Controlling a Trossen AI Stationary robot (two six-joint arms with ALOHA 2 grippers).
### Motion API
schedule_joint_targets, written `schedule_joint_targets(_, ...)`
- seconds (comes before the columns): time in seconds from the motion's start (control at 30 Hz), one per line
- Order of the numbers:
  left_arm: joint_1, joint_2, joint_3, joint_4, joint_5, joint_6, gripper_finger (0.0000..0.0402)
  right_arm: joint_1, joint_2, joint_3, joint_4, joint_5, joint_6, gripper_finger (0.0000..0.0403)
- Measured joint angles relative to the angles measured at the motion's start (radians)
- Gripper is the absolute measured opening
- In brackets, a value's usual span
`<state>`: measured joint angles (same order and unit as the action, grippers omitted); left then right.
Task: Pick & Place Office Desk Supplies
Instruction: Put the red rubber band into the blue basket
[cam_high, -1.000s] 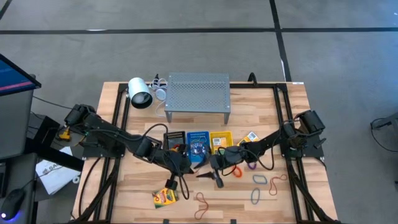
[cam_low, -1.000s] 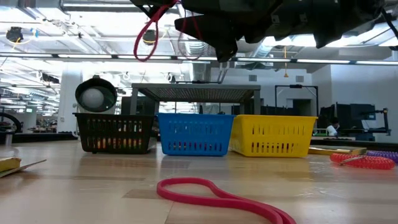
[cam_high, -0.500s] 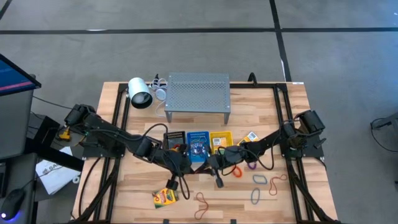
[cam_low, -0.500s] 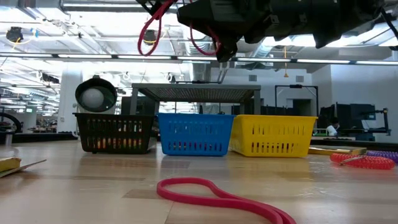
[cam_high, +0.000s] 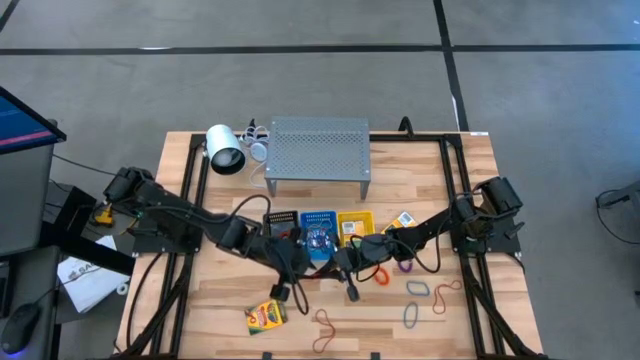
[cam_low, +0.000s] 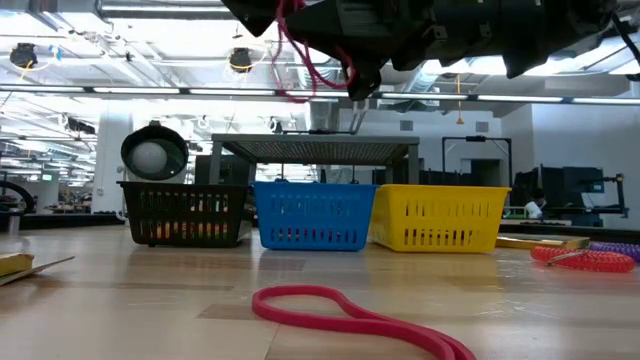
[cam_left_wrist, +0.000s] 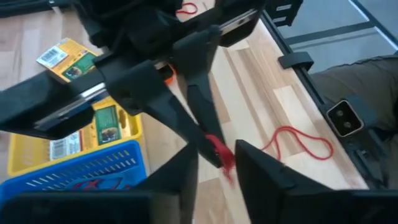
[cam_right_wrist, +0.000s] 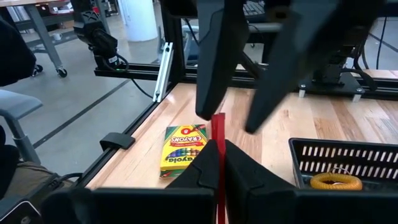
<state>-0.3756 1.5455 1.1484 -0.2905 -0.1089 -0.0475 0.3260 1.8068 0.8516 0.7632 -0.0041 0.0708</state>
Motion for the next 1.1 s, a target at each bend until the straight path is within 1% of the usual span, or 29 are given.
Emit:
schedule_joint_targets(0.13, 0.013, -0.005, 0.000, 0.000, 0.000, 0.041, 0.0146, 0.000, -0.002, 0.000, 0.000, 0.000, 0.000, 0.0001)
schedule_joint_targets(0.23, 0.024, -0.023, -0.001, -0.012, -0.001, 0.068, 0.0169, 0.000, -0.016, -0.001, -0.007, 0.000, -0.002, 0.0001)
schedule_joint_targets(0.43, 0.036, -0.107, 0.000, -0.032, -0.008, 0.074, 0.0188, 0.006, -0.125, -0.005, -0.160, 0.001, -0.044, 0.0000)
schedule_joint_targets(0.5, 0.035, -0.154, -0.027, -0.009, -0.007, 0.087, 0.0188, 0.010, -0.166, -0.015, -0.194, 0.011, -0.067, 0.0000)
schedule_joint_targets(0.57, 0.035, -0.207, -0.083, 0.052, -0.007, 0.098, 0.0186, 0.018, -0.211, -0.042, -0.216, 0.047, -0.083, 0.0000)
schedule_joint_targets(0.63, 0.037, -0.278, -0.168, 0.118, -0.007, 0.101, 0.0183, 0.028, -0.249, -0.076, -0.201, 0.086, -0.098, 0.0000)
schedule_joint_targets(0.7, 0.043, -0.347, -0.256, 0.223, -0.007, 0.097, 0.0179, 0.028, -0.302, -0.128, -0.205, 0.129, -0.098, 0.0000)
schedule_joint_targets(0.8, 0.044, -0.465, -0.399, 0.355, -0.007, 0.080, 0.0175, 0.027, -0.376, -0.206, -0.171, 0.145, -0.094, 0.0000)
schedule_joint_targets(0.83, 0.044, -0.496, -0.439, 0.414, -0.007, 0.069, 0.0175, 0.026, -0.406, -0.236, -0.153, 0.149, -0.091, 0.0000)
schedule_joint_targets(0.9, 0.042, -0.575, -0.522, 0.478, -0.007, 0.061, 0.0173, 0.015, -0.455, -0.284, -0.099, 0.149, -0.091, 0.0000)
schedule_joint_targets(1.0, 0.040, -0.655, -0.618, 0.599, -0.007, 0.045, 0.0172, -0.001, -0.539, -0.374, -0.019, 0.148, -0.091, 0.0000)
schedule_joint_targets(1.1, 0.035, -0.701, -0.693, 0.704, -0.007, 0.043, 0.0172, -0.020, -0.611, -0.477, 0.109, 0.138, -0.094, 0.0000)
